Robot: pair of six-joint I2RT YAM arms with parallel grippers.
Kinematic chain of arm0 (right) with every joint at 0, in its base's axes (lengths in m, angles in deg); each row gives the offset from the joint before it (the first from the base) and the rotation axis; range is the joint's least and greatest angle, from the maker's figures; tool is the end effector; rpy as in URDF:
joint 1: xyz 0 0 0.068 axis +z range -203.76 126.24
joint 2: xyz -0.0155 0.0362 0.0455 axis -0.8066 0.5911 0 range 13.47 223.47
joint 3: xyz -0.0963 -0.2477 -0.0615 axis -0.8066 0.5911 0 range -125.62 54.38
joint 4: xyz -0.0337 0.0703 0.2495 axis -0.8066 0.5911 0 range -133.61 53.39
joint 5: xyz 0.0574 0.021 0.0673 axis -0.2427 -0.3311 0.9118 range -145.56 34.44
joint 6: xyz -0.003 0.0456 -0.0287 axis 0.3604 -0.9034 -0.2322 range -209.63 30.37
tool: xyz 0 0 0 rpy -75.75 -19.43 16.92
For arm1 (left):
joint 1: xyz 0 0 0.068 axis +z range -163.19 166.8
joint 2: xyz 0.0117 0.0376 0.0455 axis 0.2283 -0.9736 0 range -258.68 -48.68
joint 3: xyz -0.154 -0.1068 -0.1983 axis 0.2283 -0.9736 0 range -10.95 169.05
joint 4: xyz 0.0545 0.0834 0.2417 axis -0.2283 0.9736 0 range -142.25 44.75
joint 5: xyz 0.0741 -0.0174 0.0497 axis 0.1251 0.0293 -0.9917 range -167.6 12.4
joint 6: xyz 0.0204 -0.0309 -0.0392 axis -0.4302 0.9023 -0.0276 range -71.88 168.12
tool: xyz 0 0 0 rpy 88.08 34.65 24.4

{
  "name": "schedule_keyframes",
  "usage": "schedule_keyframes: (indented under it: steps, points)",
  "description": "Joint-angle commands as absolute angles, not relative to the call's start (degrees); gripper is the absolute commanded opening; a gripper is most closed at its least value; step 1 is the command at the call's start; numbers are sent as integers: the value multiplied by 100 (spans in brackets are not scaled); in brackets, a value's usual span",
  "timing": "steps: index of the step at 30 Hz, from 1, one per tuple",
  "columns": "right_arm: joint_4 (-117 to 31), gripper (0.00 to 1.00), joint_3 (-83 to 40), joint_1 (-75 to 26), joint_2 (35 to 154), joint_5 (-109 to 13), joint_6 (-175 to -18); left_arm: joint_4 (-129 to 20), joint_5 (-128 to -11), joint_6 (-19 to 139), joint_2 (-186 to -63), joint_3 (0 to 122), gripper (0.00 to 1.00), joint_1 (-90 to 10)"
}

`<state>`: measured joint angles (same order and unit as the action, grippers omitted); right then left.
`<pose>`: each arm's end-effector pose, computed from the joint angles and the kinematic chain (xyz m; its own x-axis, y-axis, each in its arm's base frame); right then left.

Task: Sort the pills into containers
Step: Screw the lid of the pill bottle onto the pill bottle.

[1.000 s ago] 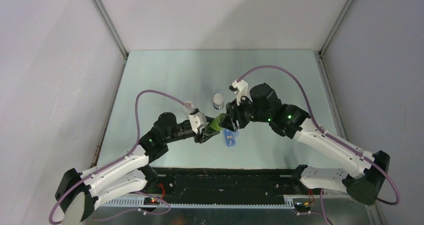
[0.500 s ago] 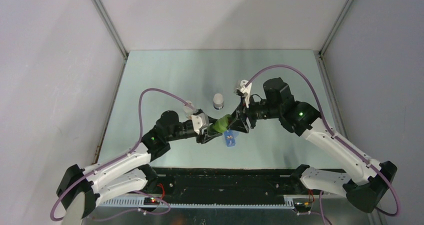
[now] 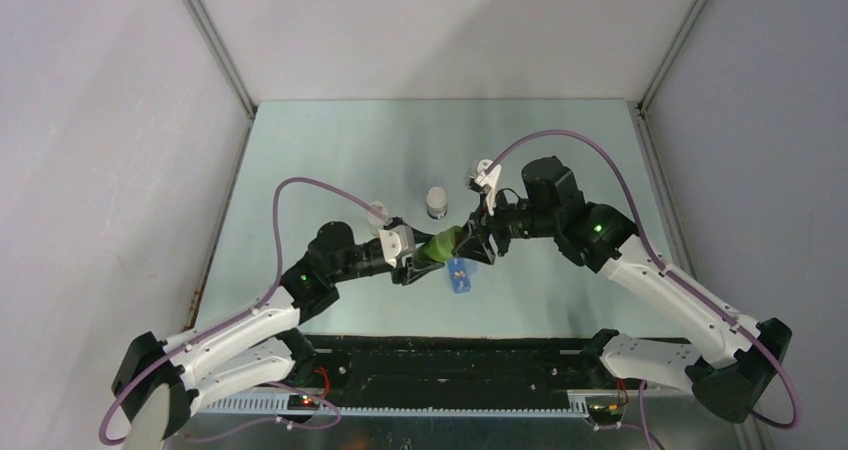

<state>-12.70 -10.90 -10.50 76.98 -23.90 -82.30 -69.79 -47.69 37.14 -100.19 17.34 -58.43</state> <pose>0.1593 0.1756 0.3664 -0.2347 -0.3699 -0.8989 -0.9550 0.2605 0.1421 0.1344 -0.1607 0.2683 0.1154 0.1181 -0.9863 0.9605 0.2399 0.1411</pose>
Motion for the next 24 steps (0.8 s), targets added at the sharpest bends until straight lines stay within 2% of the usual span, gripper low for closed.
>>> schedule_keyframes:
  steps: [1,11,24]
  points:
    - [-1689,29,-1080,-1101,7535,-2657,-8427,-7521,-4718,3717,-9802,1796,0,-5862]
    - [-1432,31,-1096,-1079,7732,-2168,-8514,-7590,-4664,3722,-9878,1880,0,-5860]
    - [-1237,31,-1257,-993,8206,-2438,-9025,-7632,-4660,3637,-9975,1939,0,-5861]
